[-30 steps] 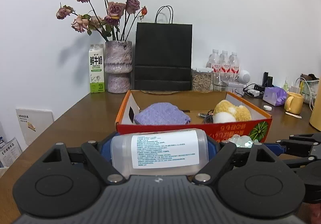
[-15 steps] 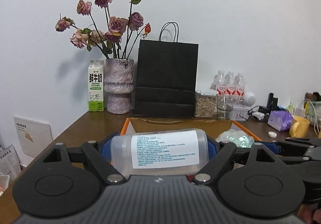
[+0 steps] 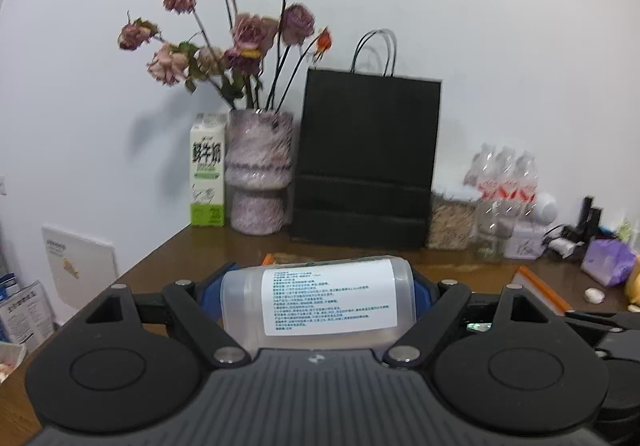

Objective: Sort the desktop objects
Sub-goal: 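Lower the container and bag into the box and open both tools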

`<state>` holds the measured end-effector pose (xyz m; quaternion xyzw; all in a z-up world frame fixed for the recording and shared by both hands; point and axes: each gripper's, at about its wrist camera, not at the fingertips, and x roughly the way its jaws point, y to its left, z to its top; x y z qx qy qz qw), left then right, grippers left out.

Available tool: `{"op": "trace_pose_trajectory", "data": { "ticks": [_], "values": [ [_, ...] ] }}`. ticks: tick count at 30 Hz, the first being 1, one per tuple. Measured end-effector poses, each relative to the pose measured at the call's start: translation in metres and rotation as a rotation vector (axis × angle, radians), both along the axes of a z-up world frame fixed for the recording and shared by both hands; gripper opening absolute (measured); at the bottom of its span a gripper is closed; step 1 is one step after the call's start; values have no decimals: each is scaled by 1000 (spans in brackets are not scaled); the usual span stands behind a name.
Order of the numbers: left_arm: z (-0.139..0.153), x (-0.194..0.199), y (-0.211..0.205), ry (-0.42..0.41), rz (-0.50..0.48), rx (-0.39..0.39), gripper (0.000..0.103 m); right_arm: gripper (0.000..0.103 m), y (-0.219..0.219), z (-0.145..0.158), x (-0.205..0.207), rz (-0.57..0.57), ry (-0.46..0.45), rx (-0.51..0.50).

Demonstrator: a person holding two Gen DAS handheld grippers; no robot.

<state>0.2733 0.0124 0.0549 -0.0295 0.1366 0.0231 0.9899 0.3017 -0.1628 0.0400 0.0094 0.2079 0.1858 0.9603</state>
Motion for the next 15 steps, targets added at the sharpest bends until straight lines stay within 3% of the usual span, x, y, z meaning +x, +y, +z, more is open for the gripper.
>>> {"op": "trace_pose_trajectory", "data": {
  "ticks": [7, 15],
  "values": [
    [-19, 3, -7, 33, 17, 59, 85, 36, 0, -14, 0, -12, 16, -23],
    [-23, 1, -9, 48, -4, 72, 85, 36, 5, -17, -6, -19, -2, -66]
  ]
}}
